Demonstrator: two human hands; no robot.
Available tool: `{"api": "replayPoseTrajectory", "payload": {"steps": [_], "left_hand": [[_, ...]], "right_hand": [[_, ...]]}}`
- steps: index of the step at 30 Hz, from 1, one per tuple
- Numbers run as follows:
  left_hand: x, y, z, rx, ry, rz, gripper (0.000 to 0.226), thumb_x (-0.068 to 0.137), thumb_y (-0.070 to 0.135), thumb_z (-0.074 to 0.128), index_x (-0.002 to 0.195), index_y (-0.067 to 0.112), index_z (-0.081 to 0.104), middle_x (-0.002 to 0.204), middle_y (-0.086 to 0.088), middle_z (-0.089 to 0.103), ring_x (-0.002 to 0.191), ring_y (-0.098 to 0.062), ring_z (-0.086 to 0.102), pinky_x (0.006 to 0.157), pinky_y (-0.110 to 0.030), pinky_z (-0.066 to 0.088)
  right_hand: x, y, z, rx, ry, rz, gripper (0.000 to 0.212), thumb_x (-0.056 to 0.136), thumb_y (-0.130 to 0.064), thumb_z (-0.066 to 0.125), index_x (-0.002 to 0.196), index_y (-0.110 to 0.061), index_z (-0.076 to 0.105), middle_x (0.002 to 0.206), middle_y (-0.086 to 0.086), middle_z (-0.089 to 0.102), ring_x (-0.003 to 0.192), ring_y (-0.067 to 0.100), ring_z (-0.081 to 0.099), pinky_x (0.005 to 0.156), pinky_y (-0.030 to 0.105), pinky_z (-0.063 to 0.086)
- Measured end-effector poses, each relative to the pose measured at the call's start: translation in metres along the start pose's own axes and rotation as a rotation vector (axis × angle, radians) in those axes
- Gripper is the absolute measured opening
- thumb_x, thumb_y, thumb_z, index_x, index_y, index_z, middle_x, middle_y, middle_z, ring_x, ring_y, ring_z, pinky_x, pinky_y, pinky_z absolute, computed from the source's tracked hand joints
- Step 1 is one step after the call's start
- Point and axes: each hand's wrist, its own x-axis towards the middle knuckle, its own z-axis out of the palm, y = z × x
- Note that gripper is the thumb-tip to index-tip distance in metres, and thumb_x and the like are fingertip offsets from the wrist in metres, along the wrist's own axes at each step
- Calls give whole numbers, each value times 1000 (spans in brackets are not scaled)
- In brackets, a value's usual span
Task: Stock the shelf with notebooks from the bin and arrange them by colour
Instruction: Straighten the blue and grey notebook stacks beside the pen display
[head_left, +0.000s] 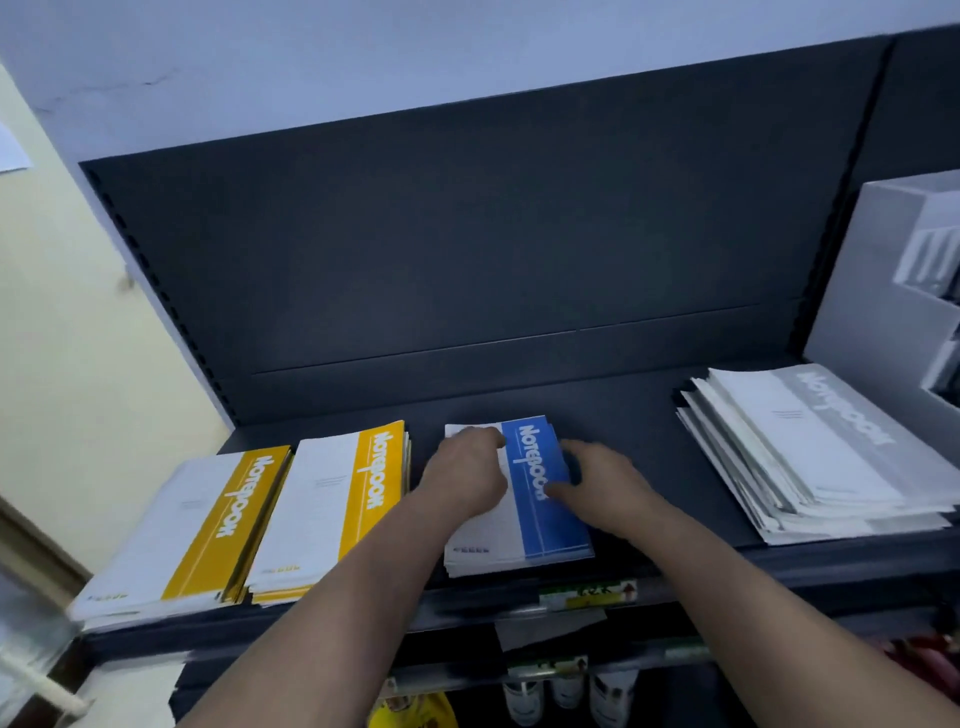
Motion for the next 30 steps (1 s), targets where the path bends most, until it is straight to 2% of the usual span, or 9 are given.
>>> {"api": "replayPoseTrajectory", "payload": {"steps": [5, 8, 10, 11, 13, 15, 24, 28, 30], "left_hand": [[20, 79, 26, -187, -58, 150, 41, 91, 12, 58, 132, 16, 57, 137, -4, 57, 124, -22, 53, 101, -28, 43], [23, 127, 47, -317, -89, 157, 10, 93, 18, 59, 100, 20, 66, 122, -7, 63, 113, -22, 58, 99, -29, 43], [22, 155, 57, -432, -134, 130, 14, 95, 21, 57, 81, 21, 55, 114, -11, 63, 108, -26, 58, 94, -32, 44], [20, 170, 63, -493, -175, 109, 9, 95, 22, 56, 89, 15, 56, 110, -10, 62, 107, -28, 58, 92, -33, 45], [18, 195, 71, -623, -267, 28, 21, 96, 23, 56, 112, 9, 55, 102, 0, 56, 102, -26, 56, 94, -37, 50], [19, 210, 77, -760, -357, -63, 26, 95, 23, 60, 116, 10, 57, 111, -1, 62, 102, -23, 57, 92, -45, 53], [31, 252, 93, -819, -384, -128, 31, 89, 11, 65, 120, 13, 61, 111, -7, 68, 94, -22, 64, 66, -34, 54], [39, 259, 98, -814, -395, -111, 29, 89, 12, 66, 118, 14, 62, 110, -5, 68, 97, -21, 64, 75, -37, 56], [44, 254, 99, -829, -376, -118, 21, 89, 11, 65, 110, 13, 64, 105, -4, 67, 93, -18, 62, 83, -40, 56]], "right_hand": [[-14, 52, -67, -128, 388, -28, 48, 91, -22, 58, 138, -16, 48, 141, 4, 49, 130, 22, 46, 104, 28, 36], [-28, 97, -109, -196, 490, 105, 45, 93, -22, 53, 137, -20, 48, 143, 2, 46, 131, 22, 43, 101, 30, 38], [-35, 127, -127, -287, 435, 204, 51, 92, -29, 54, 141, -21, 43, 149, 4, 39, 138, 21, 34, 106, 33, 36], [-41, 141, -134, -315, 379, 244, 56, 91, -36, 55, 143, -23, 40, 152, 4, 34, 141, 21, 28, 111, 34, 33], [-49, 159, -140, -342, 266, 278, 66, 88, -51, 55, 146, -27, 34, 157, 2, 23, 146, 20, 16, 116, 38, 25], [-50, 167, -142, -366, 186, 260, 66, 88, -58, 50, 146, -32, 32, 158, -1, 20, 147, 19, 10, 118, 39, 21], [-42, 190, -167, -379, 84, 233, 59, 89, -56, 51, 141, -30, 42, 152, 1, 31, 146, 24, 14, 115, 38, 23], [-40, 199, -177, -318, 73, 251, 59, 88, -50, 57, 142, -30, 41, 152, 0, 31, 145, 22, 18, 114, 35, 26], [-41, 201, -179, -226, 131, 251, 49, 89, -41, 60, 135, -31, 49, 146, -3, 41, 137, 20, 36, 108, 32, 34]]}}
